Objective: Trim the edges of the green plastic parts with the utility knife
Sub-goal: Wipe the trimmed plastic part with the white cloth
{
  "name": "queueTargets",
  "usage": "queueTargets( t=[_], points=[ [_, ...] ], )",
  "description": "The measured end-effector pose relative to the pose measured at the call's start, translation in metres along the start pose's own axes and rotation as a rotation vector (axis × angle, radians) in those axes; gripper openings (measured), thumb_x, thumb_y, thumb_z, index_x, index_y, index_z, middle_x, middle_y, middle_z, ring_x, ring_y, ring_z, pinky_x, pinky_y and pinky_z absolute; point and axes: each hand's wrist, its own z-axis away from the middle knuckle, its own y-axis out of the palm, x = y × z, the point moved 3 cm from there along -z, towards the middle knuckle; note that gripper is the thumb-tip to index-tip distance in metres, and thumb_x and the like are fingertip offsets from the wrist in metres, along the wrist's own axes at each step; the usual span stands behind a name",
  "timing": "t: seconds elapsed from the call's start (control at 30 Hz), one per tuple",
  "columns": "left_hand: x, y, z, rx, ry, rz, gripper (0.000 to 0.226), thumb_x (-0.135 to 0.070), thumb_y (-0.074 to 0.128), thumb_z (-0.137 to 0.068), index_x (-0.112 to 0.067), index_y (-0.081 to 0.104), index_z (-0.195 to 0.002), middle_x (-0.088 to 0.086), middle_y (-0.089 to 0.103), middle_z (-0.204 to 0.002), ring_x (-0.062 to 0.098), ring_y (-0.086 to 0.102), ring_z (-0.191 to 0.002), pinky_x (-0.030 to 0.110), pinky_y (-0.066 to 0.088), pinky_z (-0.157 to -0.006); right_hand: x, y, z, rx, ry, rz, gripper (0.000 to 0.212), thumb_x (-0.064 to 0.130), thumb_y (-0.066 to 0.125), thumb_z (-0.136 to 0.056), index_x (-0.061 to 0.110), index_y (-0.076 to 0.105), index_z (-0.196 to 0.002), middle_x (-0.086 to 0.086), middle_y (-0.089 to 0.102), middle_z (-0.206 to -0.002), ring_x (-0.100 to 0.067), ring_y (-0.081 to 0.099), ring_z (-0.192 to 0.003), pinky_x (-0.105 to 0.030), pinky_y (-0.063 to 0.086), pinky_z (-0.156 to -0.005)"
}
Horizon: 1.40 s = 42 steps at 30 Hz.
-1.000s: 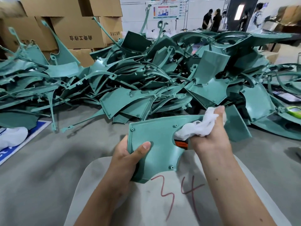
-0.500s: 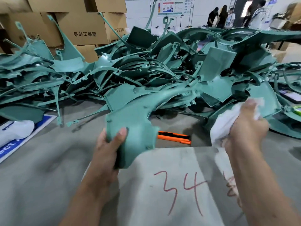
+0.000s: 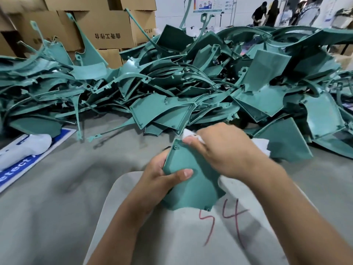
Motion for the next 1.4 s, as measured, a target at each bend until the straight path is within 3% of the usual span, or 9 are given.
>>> queueTargets(
  t=[0.1, 0.23, 0.43, 0.67, 0.93, 1.1, 1.23, 1.33, 1.4],
  points=[
    [0.001, 0.0, 0.002, -0.024, -0.008, -0.013, 0.032, -0.017, 0.078, -0.088, -0.014, 0.067, -0.118, 0.021, 0.072, -0.114, 0.037, 0.071, -0.102, 0.049, 0.059, -0.084, 0.034, 0.007, -0.011, -0.025, -0.08, 0.139, 0.043, 0.064, 0.034, -0.104, 0.031, 0.045, -0.079, 0.005, 0.044, -0.073, -0.028, 0.059, -0.08, -0.039, 0.047, -0.066],
    [-0.005, -0.001, -0.001, -0.102, 0.031, -0.042, 0.028, -0.018, 0.081, -0.073, -0.026, 0.076, -0.099, 0.008, 0.078, -0.098, 0.022, 0.075, -0.092, 0.028, 0.058, -0.074, 0.056, 0.006, -0.023, -0.107, -0.101, 0.075, 0.068, 0.077, 0.006, -0.091, 0.021, 0.043, -0.079, 0.005, 0.043, -0.079, -0.027, 0.052, -0.08, -0.041, 0.045, -0.07],
    [-0.01, -0.011, 0.001, -0.104, 0.102, 0.052, 0.025, -0.018, 0.079, -0.078, -0.02, 0.073, -0.102, 0.015, 0.075, -0.1, 0.027, 0.073, -0.088, 0.037, 0.06, -0.073, 0.055, 0.004, -0.026, -0.17, -0.13, 0.025, 0.031, 0.044, 0.026, -0.111, 0.024, 0.048, -0.101, 0.0, 0.048, -0.1, -0.029, 0.058, -0.102, -0.04, 0.041, -0.08],
    [-0.01, -0.024, 0.004, -0.211, 0.125, 0.141, 0.043, -0.019, 0.081, -0.077, -0.015, 0.07, -0.119, 0.019, 0.073, -0.119, 0.033, 0.073, -0.099, 0.042, 0.061, -0.077, -0.022, -0.018, 0.006, -0.145, -0.098, -0.25, 0.036, 0.04, 0.031, -0.111, 0.026, 0.043, -0.08, 0.007, 0.049, -0.075, -0.018, 0.049, -0.071, -0.04, 0.038, -0.065],
    [-0.009, -0.023, 0.004, -0.192, 0.116, 0.246, 0.045, -0.025, 0.072, -0.075, -0.017, 0.072, -0.12, 0.018, 0.073, -0.116, 0.031, 0.073, -0.095, 0.042, 0.062, -0.071, -0.084, -0.018, 0.041, -0.291, -0.025, -0.472, 0.04, 0.032, 0.038, -0.112, 0.009, 0.044, -0.079, 0.005, 0.04, -0.069, -0.007, 0.038, -0.061, -0.019, 0.03, -0.058],
    [-0.008, -0.021, 0.004, -0.258, 0.113, 0.286, 0.049, -0.022, 0.072, -0.078, -0.012, 0.067, -0.125, 0.017, 0.073, -0.115, 0.03, 0.073, -0.092, 0.041, 0.062, -0.068, -0.11, -0.014, 0.049, -0.481, 0.146, -0.519, 0.04, 0.03, 0.039, -0.113, 0.012, 0.047, -0.077, 0.0, 0.044, -0.067, -0.008, 0.037, -0.059, -0.024, 0.028, -0.055],
    [-0.016, -0.034, 0.005, -0.418, 0.185, 0.664, 0.034, -0.033, 0.072, -0.081, -0.017, 0.068, -0.111, -0.004, 0.068, -0.083, 0.006, 0.063, -0.059, 0.017, 0.052, -0.049, -0.132, -0.014, 0.053, -0.683, 0.539, -0.44, 0.041, 0.03, 0.039, -0.113, 0.008, 0.049, -0.079, -0.002, 0.05, -0.067, -0.021, 0.042, -0.063, -0.031, 0.032, -0.056],
    [-0.015, -0.038, 0.003, -0.607, 0.105, 0.656, 0.066, -0.049, 0.069, -0.078, -0.015, 0.058, -0.134, 0.002, 0.065, -0.101, 0.007, 0.06, -0.068, 0.017, 0.053, -0.052, -0.111, 0.001, 0.05, -0.796, 0.773, -1.148, 0.046, 0.044, 0.041, -0.112, 0.013, 0.061, -0.084, 0.004, 0.067, -0.067, -0.014, 0.061, -0.063, -0.027, 0.048, -0.06],
    [-0.008, -0.026, 0.0, -0.623, 0.075, 0.583, 0.075, -0.048, 0.067, -0.081, -0.013, 0.052, -0.145, 0.009, 0.068, -0.126, 0.013, 0.068, -0.09, 0.02, 0.058, -0.063, -0.071, 0.014, 0.039, -0.649, 0.748, -1.626, 0.047, 0.057, 0.048, -0.105, 0.017, 0.071, -0.098, 0.0, 0.08, -0.086, -0.015, 0.076, -0.079, -0.035, 0.062, -0.072]
  ],
)
